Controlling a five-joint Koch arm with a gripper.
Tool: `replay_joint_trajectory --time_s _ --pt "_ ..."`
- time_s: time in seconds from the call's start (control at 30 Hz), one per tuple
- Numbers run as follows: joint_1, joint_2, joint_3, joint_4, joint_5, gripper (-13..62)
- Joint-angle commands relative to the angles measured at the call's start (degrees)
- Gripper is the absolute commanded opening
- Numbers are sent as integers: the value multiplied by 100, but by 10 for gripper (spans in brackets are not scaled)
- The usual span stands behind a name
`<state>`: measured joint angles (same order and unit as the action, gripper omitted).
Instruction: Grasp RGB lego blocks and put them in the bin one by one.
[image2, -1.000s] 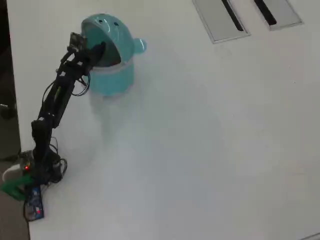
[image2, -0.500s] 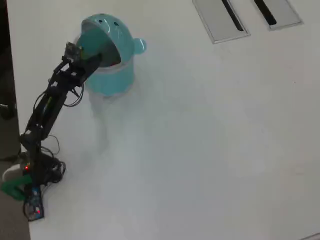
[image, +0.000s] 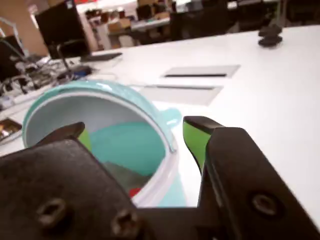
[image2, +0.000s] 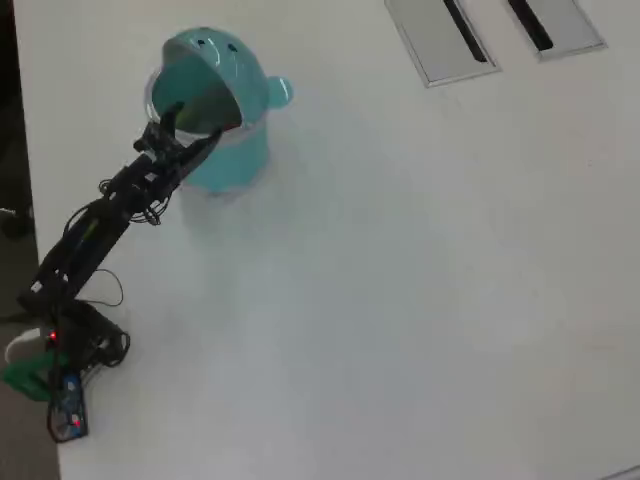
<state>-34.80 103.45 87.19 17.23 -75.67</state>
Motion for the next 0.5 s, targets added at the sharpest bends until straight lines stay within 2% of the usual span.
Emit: replay_joint_trajectory --time_s 0.0,0.2,0.47 --pt "176 308 -149 -554 378 347" --pt "466 580 396 -1354 791 346" --pt "686 967 853 -1424 1644 345"
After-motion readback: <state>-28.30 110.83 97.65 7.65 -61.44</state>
